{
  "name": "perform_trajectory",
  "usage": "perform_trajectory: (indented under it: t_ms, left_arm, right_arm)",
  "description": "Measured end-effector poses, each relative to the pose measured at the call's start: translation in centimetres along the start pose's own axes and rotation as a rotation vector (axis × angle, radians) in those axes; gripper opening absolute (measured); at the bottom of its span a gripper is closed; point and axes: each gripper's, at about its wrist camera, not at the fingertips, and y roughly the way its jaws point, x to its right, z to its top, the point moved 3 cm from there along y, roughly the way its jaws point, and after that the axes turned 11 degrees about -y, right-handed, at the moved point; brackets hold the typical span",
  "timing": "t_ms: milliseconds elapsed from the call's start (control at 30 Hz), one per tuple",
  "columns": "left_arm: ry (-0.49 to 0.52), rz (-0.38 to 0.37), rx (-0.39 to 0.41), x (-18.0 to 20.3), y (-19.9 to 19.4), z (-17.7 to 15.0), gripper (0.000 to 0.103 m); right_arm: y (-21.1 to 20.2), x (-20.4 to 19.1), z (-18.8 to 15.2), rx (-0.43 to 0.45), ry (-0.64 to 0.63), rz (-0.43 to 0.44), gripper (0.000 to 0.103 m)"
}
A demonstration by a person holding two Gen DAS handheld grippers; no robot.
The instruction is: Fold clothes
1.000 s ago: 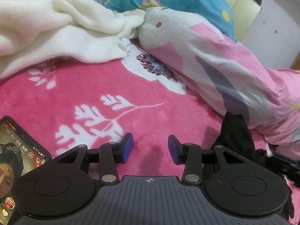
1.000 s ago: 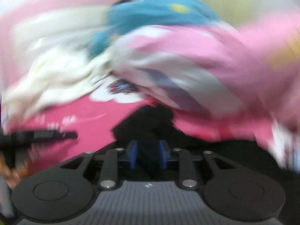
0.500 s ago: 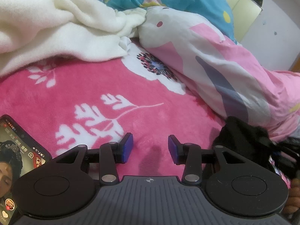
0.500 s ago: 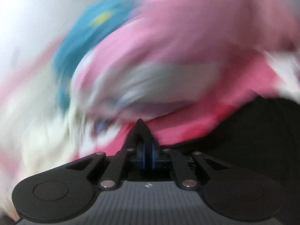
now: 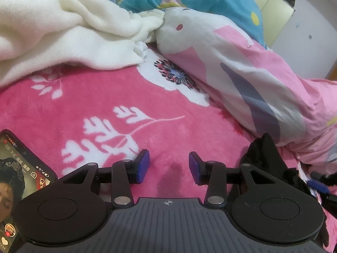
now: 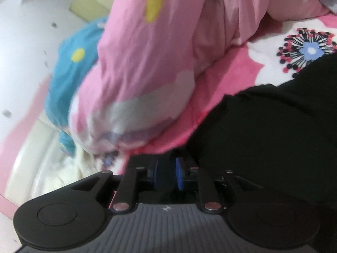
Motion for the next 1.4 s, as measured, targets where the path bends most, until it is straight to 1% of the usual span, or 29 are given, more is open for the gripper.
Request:
perform_trajectory:
  t_ms: [100, 167, 233, 267, 333, 367, 400, 433, 500, 533, 667, 733, 767, 800, 833, 933, 967, 1000, 1067, 1133, 1167, 1200, 1267, 1333, 1400]
  left_arm:
    - [-0.005, -0.004, -0.003, -0.1, -0.1, 0.1, 0.041]
    - [-0.008, -0.006, -0.005, -0.1, -0.1, 0.1, 0.041]
    - [-0.009, -0.008, -0.006, -0.1, -0.1, 0.2, 0.041]
    - [-0.009, -0.009, -0.007, -0.1, -0.1, 0.2, 0.041]
    - [-0.009, -0.010, -0.008, -0.1, -0.1, 0.2, 0.041]
    - [-0.010, -0.011, -0.009, -0.1, -0.1, 0.2, 0.041]
    - [-0.011, -0.011, -0.009, -0.1, -0.1, 0.2, 0.041]
    - [-0.011, -0.012, -0.010, -0.1, -0.1, 0.3, 0.041]
    - [-0.011, -0.012, -0.011, -0.1, -0.1, 0.3, 0.041]
    - [-0.010, -0.012, -0.011, -0.1, -0.1, 0.3, 0.041]
    - [-0.012, -0.013, -0.011, -0.1, -0.1, 0.2, 0.041]
    - [-0.010, -0.012, -0.010, -0.1, -0.1, 0.2, 0.041]
    - [-0.008, -0.011, -0.010, -0.1, -0.1, 0.2, 0.041]
    - [-0.006, -0.011, -0.009, -0.1, 0.0, 0.2, 0.041]
    - [-0.005, -0.010, -0.009, -0.1, -0.1, 0.2, 0.041]
    - [-0.006, -0.011, -0.009, -0.1, -0.1, 0.2, 0.041]
    - [-0.008, -0.012, -0.010, -0.2, -0.1, 0.2, 0.041]
    - [-0.010, -0.013, -0.010, -0.2, -0.1, 0.2, 0.041]
    - [-0.012, -0.013, -0.012, -0.2, -0.1, 0.2, 0.041]
    - [-0.013, -0.012, -0.012, -0.1, 0.0, 0.2, 0.042]
    - [-0.012, -0.012, -0.012, -0.1, 0.0, 0.2, 0.042]
    - [-0.010, -0.012, -0.012, -0.1, 0.0, 0.2, 0.042]
    - [-0.009, -0.012, -0.012, -0.1, 0.0, 0.2, 0.042]
    - [-0.007, -0.011, -0.011, -0.1, 0.1, 0.2, 0.042]
    - [-0.005, -0.011, -0.010, 0.0, 0.1, 0.2, 0.042]
  right_arm:
    - [0.9, 0.1, -1.0, -0.104, -0.027, -0.053, 0.021]
    - [1.5, 0.5, -1.9, -0.172, -0.033, -0.080, 0.025]
    - [2.1, 0.8, -2.7, -0.230, -0.024, -0.094, 0.025]
    - [2.2, 0.9, -3.0, -0.239, -0.019, -0.085, 0.025]
    - [2.3, 0.7, -3.3, -0.238, -0.012, -0.057, 0.026]
    - [2.3, 0.5, -3.3, -0.233, -0.012, -0.043, 0.028]
    - [2.4, 0.2, -3.2, -0.228, -0.022, -0.041, 0.029]
    - [2.5, -0.1, -3.2, -0.224, -0.034, -0.041, 0.034]
    - [3.0, -1.2, -3.1, -0.225, -0.090, -0.059, 0.035]
    - [3.3, -1.9, -3.1, -0.223, -0.133, -0.078, 0.035]
    - [3.0, -5.5, -3.2, -0.128, -0.370, -0.164, 0.036]
    - [2.9, -7.6, -3.8, -0.089, -0.504, -0.173, 0.036]
    - [3.1, -8.4, -4.2, -0.087, -0.555, -0.157, 0.035]
    - [3.5, -8.8, -4.6, -0.107, -0.569, -0.128, 0.035]
    - [3.9, -9.0, -5.0, -0.131, -0.575, -0.097, 0.035]
    - [5.1, -7.1, -5.5, -0.200, -0.491, -0.095, 0.030]
    - [4.9, -6.0, -5.1, -0.189, -0.445, -0.112, 0.025]
    - [4.4, -4.7, -4.6, -0.168, -0.395, -0.133, 0.024]
    - [2.9, -2.6, -3.3, -0.122, -0.278, -0.163, 0.028]
    - [1.7, -1.8, -2.2, -0.078, -0.250, -0.211, 0.028]
    - [1.5, -1.9, -1.7, -0.060, -0.250, -0.216, 0.028]
    - [1.4, -2.3, -1.4, -0.046, -0.249, -0.198, 0.028]
    - [1.7, -3.6, -1.0, -0.031, -0.265, -0.132, 0.028]
    - [3.0, -5.2, -1.1, -0.043, -0.286, -0.079, 0.028]
    - [4.5, -5.1, -1.0, -0.068, -0.272, -0.069, 0.028]
